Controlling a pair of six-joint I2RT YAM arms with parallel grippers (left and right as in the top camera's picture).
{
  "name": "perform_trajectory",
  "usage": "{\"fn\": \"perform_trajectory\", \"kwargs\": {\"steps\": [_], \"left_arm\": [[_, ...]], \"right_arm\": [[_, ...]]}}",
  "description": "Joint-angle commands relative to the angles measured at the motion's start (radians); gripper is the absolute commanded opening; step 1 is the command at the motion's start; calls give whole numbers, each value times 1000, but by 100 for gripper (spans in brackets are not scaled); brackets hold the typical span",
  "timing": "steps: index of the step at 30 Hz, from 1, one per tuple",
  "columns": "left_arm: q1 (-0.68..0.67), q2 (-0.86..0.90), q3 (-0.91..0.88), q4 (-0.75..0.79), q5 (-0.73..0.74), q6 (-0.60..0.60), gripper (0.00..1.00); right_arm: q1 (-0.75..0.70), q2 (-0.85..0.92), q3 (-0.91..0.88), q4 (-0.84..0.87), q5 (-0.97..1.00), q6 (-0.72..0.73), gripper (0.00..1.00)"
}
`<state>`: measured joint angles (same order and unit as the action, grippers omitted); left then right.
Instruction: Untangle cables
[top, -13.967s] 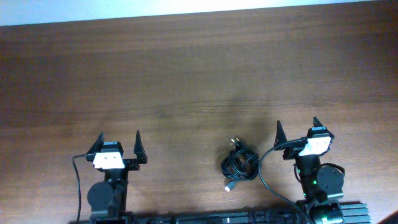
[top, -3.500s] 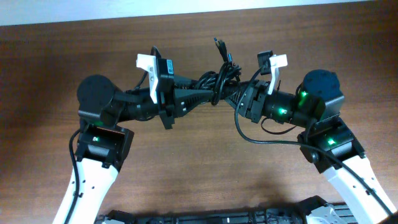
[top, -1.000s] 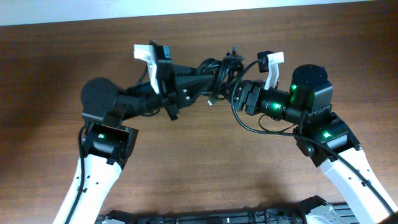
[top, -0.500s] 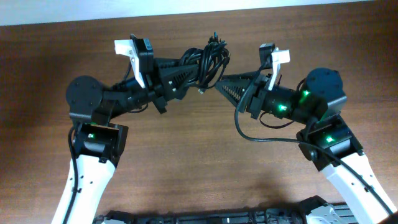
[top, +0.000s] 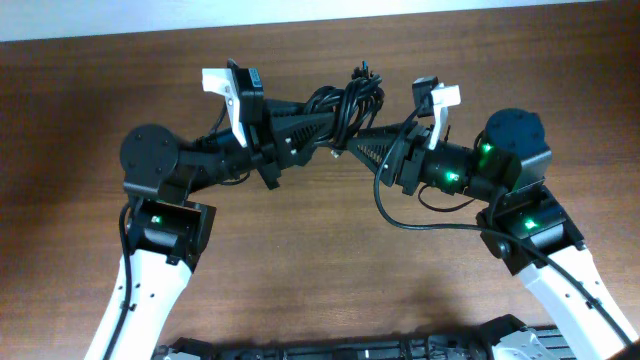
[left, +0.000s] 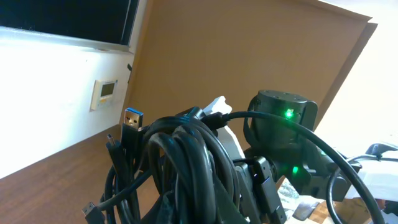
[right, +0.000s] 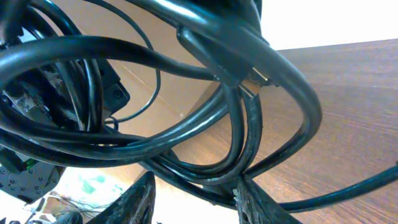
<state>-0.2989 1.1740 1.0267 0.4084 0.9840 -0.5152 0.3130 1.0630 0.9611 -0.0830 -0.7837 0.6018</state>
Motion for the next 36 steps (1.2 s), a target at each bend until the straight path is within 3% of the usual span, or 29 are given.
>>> {"fn": "perform_trajectory", "kwargs": {"steps": [1,13,14,15,16,20,23,27,36], "left_arm": [[-1,-21,25,10,24,-23,0],[-56,-21,25,10,49,-53,0],[-69,-21,25,10,49,-53,0],[-86,-21,25,10,48,-52,0],[-87,-21,25,10,42,-52,0],[-75,-21,25,10,-16,-48,0],[-41,-21,25,-150,-214,76,0],[-37,-21,25,-363,-579,76,0],[-37,-21,25,-377,-844,34,0]], "right_arm": [[-1,-10,6,0,18,-11,41],[-1,-8,6,5,64,-50,41],[-1,-8,6,5,63,-72,37],[-1,-8,6,5,63,-74,16],[0,-8,6,3,60,-74,4],[0,-8,6,-42,48,-74,4],[0,-8,6,-76,-44,-75,4],[1,-8,6,-133,-139,-74,4],[1,-10,6,-180,-154,-74,4]]}}
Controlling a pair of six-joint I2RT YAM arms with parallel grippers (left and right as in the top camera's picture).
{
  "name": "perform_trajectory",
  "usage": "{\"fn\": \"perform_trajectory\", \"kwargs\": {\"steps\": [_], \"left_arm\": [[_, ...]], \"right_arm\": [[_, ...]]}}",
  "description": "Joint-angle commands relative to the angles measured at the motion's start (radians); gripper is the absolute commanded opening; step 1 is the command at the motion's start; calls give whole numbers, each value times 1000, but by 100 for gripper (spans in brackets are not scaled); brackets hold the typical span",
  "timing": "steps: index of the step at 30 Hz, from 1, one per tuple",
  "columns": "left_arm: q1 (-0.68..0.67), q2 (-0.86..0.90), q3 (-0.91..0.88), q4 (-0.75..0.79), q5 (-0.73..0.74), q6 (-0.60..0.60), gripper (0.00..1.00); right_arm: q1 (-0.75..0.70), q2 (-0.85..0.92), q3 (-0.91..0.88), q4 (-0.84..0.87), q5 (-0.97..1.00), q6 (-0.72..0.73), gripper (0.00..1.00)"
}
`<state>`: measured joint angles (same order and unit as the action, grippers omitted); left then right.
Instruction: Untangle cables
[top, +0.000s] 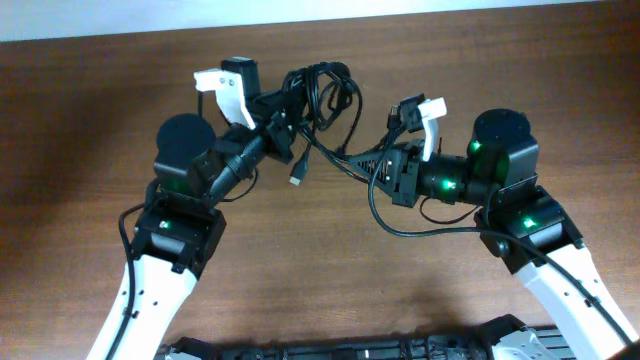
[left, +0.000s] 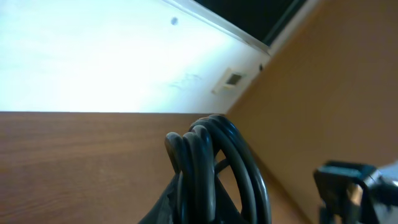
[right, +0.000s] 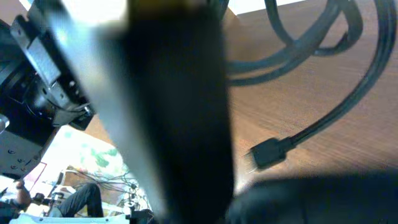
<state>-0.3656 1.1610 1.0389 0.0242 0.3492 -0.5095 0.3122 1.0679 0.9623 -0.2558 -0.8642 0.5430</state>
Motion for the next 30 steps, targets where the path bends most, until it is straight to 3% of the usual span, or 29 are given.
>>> {"fn": "perform_trajectory", "kwargs": {"steps": [1,3,5,7,12,15,19,21,26,30], "left_arm": [[29,-8,13,8,-208,29,0],[29,-8,13,8,-207,29,0],[29,-10,13,19,-208,24,0],[29,-10,13,26,-209,24,0],[29,-9,13,35,-224,-2,0],[29,-9,13,38,-265,-209,0],[28,-9,13,45,-267,-684,0],[27,-9,13,45,-252,-804,0],[27,-9,13,46,-125,-853,0],[7,-9,13,45,-117,-853,0]], "right_arm": [[2,-14,5,-7,-66,-16,4],[2,-14,5,-25,-12,-16,4],[1,-14,5,-112,139,-15,46],[1,-14,5,-147,212,-15,61],[2,-14,5,-138,106,-74,62],[2,-14,5,-73,0,-95,61],[47,-13,5,97,-22,-51,61],[82,-2,5,144,3,-52,61],[119,93,5,155,60,-72,62],[120,112,5,209,60,-72,61]]}}
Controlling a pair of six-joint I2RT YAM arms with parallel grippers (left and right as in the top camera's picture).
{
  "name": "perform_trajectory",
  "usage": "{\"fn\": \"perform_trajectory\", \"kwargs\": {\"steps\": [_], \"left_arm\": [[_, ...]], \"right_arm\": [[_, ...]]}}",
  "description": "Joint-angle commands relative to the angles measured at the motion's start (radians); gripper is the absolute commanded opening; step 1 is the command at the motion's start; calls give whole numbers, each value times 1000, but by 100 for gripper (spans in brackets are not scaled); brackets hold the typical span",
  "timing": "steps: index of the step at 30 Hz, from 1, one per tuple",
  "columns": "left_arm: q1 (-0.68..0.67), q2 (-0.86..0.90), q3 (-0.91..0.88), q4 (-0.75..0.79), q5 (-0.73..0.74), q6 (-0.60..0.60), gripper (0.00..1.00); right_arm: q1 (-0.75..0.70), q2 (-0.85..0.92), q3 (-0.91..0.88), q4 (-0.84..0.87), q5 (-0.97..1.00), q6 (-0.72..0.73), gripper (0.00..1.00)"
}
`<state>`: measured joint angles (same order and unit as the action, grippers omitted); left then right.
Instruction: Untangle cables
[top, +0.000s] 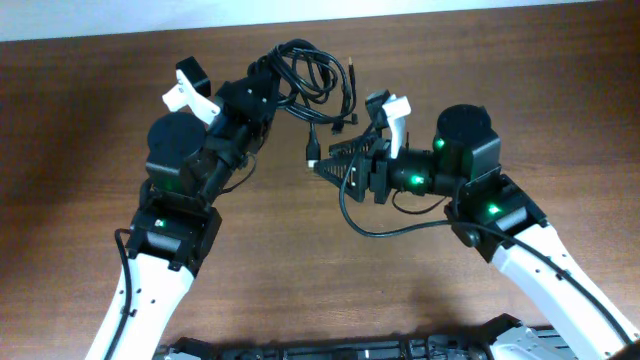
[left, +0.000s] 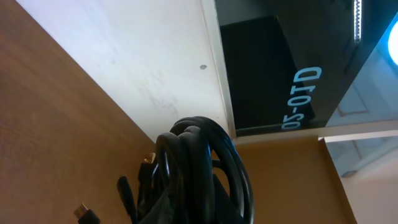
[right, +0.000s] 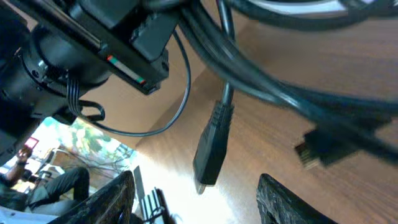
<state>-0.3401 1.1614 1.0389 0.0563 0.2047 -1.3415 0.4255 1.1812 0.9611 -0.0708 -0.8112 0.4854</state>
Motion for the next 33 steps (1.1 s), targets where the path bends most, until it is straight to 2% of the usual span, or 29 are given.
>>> {"fn": "perform_trajectory", "kwargs": {"steps": [1,5,6,8,9,11,17,21,22,23,24,26,27,30,33], "left_arm": [[-33,-8,13,13,27,-21,0],[-102,-6,13,14,13,-21,0],[-122,-2,13,15,11,-21,0],[-136,7,13,18,-29,-20,0],[-134,7,13,18,-62,-20,0],[-130,7,13,18,-99,-20,0],[-56,7,13,9,-275,-19,0],[9,7,13,10,-277,8,0],[17,7,13,9,-269,11,0],[18,7,13,9,-258,11,0],[18,7,13,10,-242,33,0],[18,7,13,10,-210,218,0],[18,7,13,10,-174,298,0],[18,7,13,9,-8,514,0],[18,7,13,9,196,832,0]], "right_arm": [[6,-1,6,28,7,-14,62],[6,-1,6,47,8,-14,58],[6,-1,6,49,11,-14,50],[6,-1,6,35,10,-14,18],[6,-1,6,6,7,-14,11],[6,-1,6,-49,7,-15,4],[6,-1,6,-187,7,-39,4],[6,-1,6,-232,11,-63,4],[6,-1,6,-241,11,-63,7],[6,-1,6,-241,11,-64,24],[6,-1,6,-240,20,-64,35],[5,-2,6,-241,81,-63,54],[5,-2,6,-242,99,-63,60],[0,-10,6,-241,161,-63,64],[-61,-51,6,-242,174,-63,65]]}}
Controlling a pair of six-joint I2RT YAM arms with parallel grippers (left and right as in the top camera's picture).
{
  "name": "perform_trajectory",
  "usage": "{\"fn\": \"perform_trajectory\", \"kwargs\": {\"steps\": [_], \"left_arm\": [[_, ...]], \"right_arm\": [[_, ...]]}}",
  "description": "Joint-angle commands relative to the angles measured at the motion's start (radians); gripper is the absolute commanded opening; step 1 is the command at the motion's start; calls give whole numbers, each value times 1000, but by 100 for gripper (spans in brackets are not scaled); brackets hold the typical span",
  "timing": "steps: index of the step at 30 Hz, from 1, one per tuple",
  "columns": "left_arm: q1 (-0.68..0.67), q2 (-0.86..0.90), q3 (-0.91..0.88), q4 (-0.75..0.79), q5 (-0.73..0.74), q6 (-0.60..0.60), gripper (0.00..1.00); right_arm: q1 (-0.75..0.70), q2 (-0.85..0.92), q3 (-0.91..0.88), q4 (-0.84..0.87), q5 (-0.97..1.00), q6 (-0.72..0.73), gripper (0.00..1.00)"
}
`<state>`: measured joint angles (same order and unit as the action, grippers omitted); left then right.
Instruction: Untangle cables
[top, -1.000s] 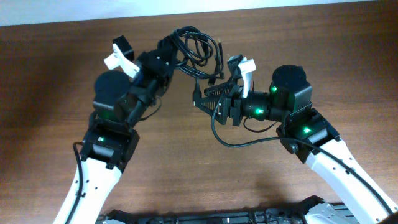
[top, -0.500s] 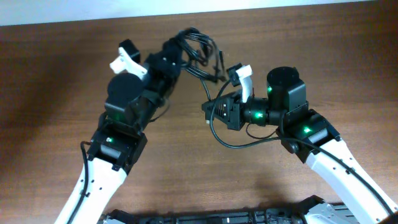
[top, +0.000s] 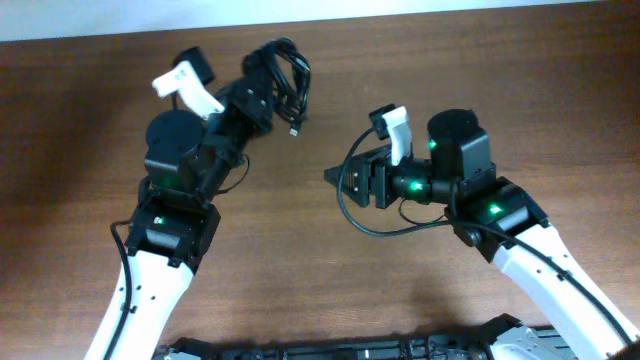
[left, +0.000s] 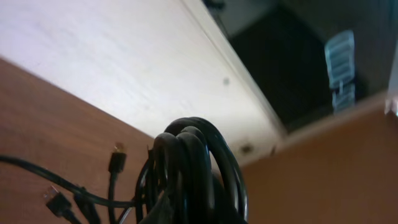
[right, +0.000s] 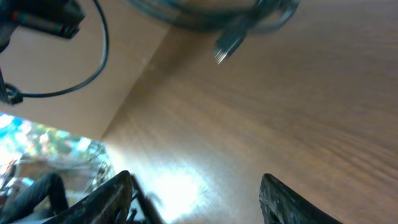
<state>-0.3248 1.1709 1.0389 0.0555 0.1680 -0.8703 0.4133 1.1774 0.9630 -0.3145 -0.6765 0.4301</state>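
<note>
A tangled bundle of black cables hangs at the far left-centre of the brown table. My left gripper is shut on it. In the left wrist view the looped bundle fills the space in front of the left gripper, hiding its fingers, and small plug ends dangle to the left. My right gripper stands open and empty to the lower right of the bundle, apart from it. Between its spread fingers the right gripper shows only table. A blurred plug hangs far ahead.
The right arm's own thin black lead loops below its wrist. A pale wall and a dark screen lie beyond the table's far edge. Bare wood lies between the two arms.
The bundle has moved left and drawn together by my left gripper, and its loose ends no longer hang by the right fingers. My right gripper, still open, now sits lower and apart from the cables.
Both grippers first met at the bundle, loops lying across the right fingers. Then my left gripper held it further left with a strand stretched toward the right gripper. Later the right stood open beside a dangling plug. Now only the left holds the bundle.
</note>
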Motion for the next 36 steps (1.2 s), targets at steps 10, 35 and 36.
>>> {"fn": "perform_trajectory", "kwargs": {"steps": [10,35,36], "left_arm": [[3,-2,13,10,976,854,0],[-21,-2,13,11,1166,1092,0],[-21,-2,13,11,1159,1092,0]], "right_arm": [[-265,-303,4,-143,34,-324,67],[-263,-418,4,-138,-450,-688,4],[-263,-418,4,-139,-449,-688,4]]}}
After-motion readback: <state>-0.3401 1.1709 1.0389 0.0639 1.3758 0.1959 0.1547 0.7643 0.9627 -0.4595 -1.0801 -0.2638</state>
